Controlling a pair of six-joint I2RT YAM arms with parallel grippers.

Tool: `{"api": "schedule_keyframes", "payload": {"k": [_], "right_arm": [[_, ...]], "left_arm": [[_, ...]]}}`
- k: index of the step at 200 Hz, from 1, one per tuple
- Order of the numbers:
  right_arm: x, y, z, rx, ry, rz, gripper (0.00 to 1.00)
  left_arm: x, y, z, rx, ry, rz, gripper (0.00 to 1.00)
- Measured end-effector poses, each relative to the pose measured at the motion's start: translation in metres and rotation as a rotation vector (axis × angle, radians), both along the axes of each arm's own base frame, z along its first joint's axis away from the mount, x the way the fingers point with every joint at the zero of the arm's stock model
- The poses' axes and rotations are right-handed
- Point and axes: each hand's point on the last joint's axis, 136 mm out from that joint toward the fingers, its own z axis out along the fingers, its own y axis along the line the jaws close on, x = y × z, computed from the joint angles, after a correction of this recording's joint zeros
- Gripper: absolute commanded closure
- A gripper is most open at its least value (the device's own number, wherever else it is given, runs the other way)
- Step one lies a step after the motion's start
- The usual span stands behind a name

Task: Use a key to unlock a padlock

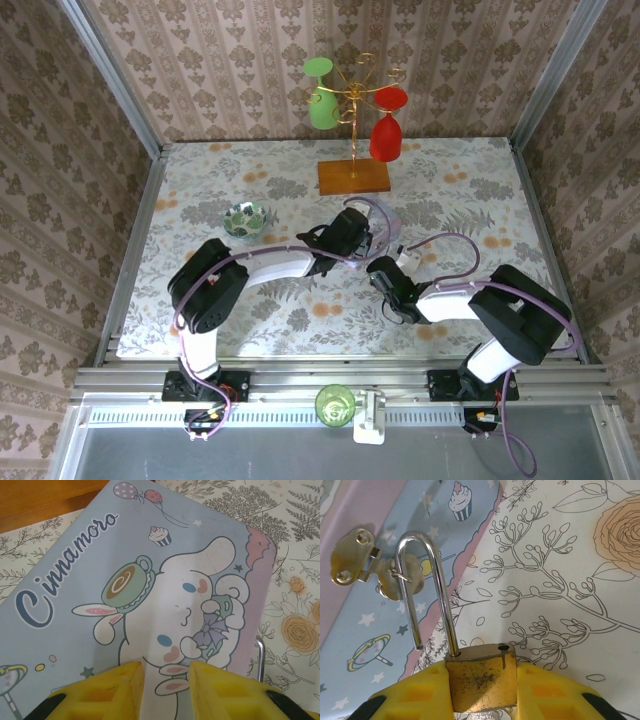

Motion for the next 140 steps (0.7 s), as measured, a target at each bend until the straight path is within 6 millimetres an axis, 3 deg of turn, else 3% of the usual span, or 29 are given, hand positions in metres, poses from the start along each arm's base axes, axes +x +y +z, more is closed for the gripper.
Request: {"api": "schedule_keyframes", "payload": {"k": [116, 140], "right_arm": [[0.037, -0.023, 0.018, 0.078, -0.039, -0.059, 0.93], [0.05, -0.045, 0.025, 0.028, -0.059, -0.116, 0.93]], "left_arm": [[-0.007, -0.001, 0.0, -0.152, -0.072, 0.008, 0.7], [-0.008, 0.001, 0.0, -0.158, -0.078, 0.01, 0.69]]}}
